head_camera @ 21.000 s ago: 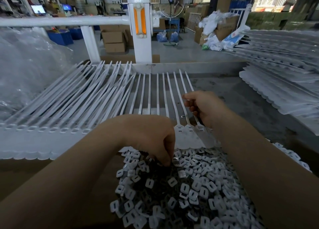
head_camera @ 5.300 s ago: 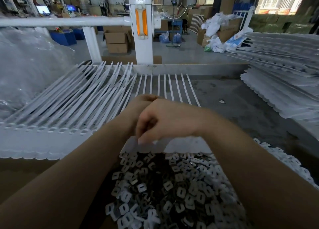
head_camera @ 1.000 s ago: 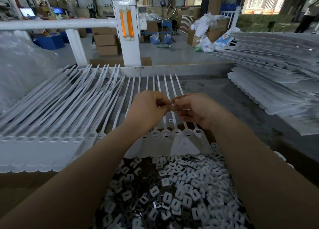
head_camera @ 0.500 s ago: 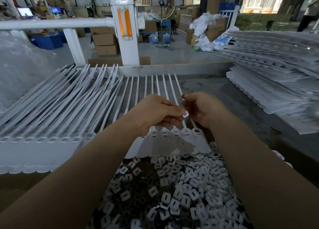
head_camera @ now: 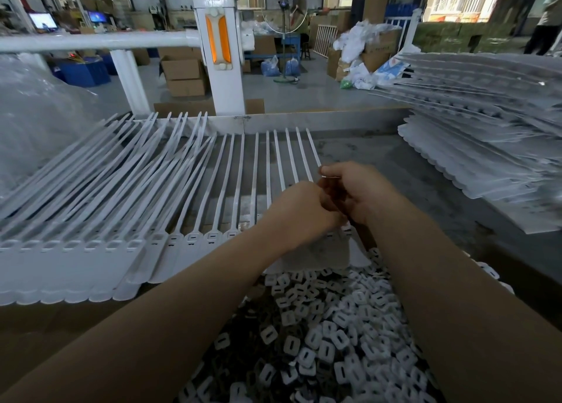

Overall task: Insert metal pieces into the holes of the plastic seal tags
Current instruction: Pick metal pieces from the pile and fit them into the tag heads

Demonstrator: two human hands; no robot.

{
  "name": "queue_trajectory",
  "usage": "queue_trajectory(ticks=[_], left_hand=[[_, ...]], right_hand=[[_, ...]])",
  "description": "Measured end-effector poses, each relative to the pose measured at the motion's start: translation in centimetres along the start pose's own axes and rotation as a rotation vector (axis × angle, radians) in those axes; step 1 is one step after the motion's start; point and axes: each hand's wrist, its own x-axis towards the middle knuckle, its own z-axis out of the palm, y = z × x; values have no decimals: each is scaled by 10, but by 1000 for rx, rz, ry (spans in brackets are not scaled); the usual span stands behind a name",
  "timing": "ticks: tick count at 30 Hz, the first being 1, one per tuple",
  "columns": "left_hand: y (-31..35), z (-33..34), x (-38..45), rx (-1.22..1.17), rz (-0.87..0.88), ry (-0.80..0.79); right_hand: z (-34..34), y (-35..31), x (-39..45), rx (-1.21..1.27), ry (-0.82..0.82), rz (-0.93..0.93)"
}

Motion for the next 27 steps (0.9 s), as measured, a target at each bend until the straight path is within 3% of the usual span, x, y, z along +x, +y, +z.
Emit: queue_trajectory(ticks=[17,27], left_hand=[[10,-12,3,8,2,-90],[-10,-10,-4,300,414,-46]], right_hand=[[1,3,10,-21,-7,26],[-1,2,8,-28,-14,28]])
